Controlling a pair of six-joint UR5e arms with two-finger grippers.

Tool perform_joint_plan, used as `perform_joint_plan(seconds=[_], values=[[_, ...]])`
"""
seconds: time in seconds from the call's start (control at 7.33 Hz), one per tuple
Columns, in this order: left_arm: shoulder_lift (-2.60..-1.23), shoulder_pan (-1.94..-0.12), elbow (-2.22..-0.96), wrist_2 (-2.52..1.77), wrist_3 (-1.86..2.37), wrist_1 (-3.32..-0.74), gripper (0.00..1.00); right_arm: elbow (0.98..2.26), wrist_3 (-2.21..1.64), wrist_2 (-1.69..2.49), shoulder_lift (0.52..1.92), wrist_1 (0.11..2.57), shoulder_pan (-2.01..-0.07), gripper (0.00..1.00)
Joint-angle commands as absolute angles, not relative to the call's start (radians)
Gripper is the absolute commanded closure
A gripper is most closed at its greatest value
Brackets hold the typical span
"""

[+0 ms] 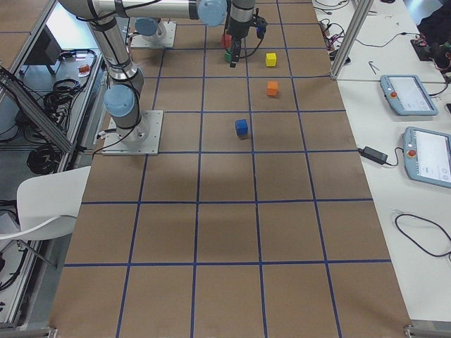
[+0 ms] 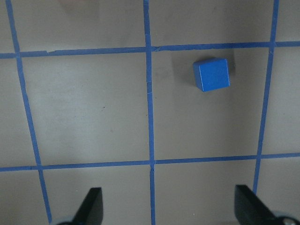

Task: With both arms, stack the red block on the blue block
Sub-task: 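Lower the left gripper over the red cube and close on it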

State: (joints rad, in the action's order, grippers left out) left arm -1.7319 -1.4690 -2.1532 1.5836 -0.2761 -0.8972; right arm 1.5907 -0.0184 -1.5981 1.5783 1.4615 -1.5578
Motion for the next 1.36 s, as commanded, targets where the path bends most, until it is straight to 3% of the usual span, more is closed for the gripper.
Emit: perform_joint_plan(seconds=[0.0, 0.14, 0.27, 0.41, 0.55, 0.95, 1.23], values=[[-1.758, -1.468, -2.213, 1.577, -0.265, -0.824, 0.00, 1.591, -0.020, -1.611, 1.580, 1.463, -1.560, 0.00], [-1.762, -1.468, -2.223, 1.572, -0.261, -0.802, 0.00, 1.591, -0.020, -1.611, 1.580, 1.465, -1.559, 0.00], [-1.766, -1.468, -2.224, 1.572, -0.249, -0.792, 0.29, 1.592, -0.029, -1.611, 1.580, 1.456, -1.559, 0.00], [-1.764, -1.468, -2.217, 1.577, -0.250, -0.785, 0.66, 1.598, -0.031, -1.609, 1.580, 1.456, -1.562, 0.00], [-1.763, -1.470, -2.211, 1.581, -0.249, -0.764, 0.75, 1.612, -0.029, -1.608, 1.580, 1.465, -1.562, 0.00], [-1.713, -1.515, -2.091, 1.553, -0.134, -0.859, 0.77, 1.615, -0.025, -1.609, 1.580, 1.466, -1.559, 0.00], [-1.750, -1.660, -1.914, 1.540, 0.062, -1.001, 0.77, 1.615, -0.025, -1.609, 1.580, 1.466, -1.559, 0.00]])
